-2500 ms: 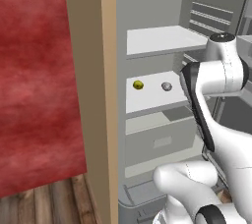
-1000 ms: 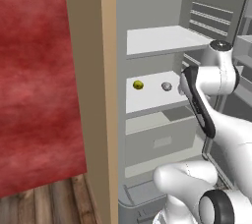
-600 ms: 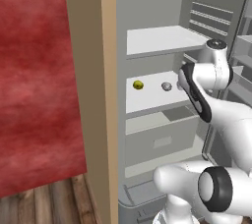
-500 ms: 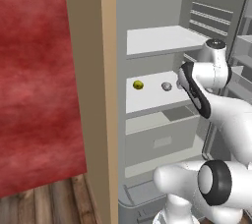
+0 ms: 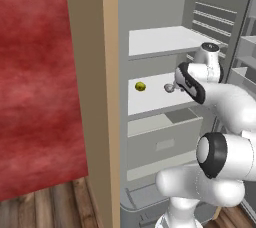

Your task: Pick the egg and butter from the fridge and place them by the bowl for mixing.

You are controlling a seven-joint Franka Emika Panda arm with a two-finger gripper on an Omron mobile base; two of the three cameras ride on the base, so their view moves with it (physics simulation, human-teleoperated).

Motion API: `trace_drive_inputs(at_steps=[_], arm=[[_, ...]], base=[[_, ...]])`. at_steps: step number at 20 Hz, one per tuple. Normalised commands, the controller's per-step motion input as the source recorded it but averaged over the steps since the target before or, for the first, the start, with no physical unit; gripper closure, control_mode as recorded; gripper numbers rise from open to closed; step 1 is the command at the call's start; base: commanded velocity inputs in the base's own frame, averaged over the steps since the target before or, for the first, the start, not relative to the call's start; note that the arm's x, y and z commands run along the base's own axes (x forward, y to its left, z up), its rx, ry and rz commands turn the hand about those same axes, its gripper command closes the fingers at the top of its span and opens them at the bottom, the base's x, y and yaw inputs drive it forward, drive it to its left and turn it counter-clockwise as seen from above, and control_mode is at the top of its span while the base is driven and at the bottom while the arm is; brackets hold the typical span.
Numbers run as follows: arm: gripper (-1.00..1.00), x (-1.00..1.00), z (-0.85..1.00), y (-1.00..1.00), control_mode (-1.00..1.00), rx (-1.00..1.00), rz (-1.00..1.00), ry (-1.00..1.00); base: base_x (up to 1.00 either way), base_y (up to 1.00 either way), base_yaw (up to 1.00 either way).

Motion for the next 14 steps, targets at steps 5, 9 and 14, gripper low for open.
trace_drive_inputs(at_steps=[5, 9, 14], arm=[[-1.0, 0.56, -0.26, 0.0, -1.0, 0.01, 0.05, 0.0], [-1.0, 0.46, -0.23, 0.0, -1.0, 0.0, 0.04, 0.0], [-1.0, 0.45, -0.15, 0.0, -1.0, 0.01, 0.03, 0.0]], base=[[0.0, 0.0, 0.0], [0.0, 0.0, 0.0], [0.0, 0.0, 0.0]])
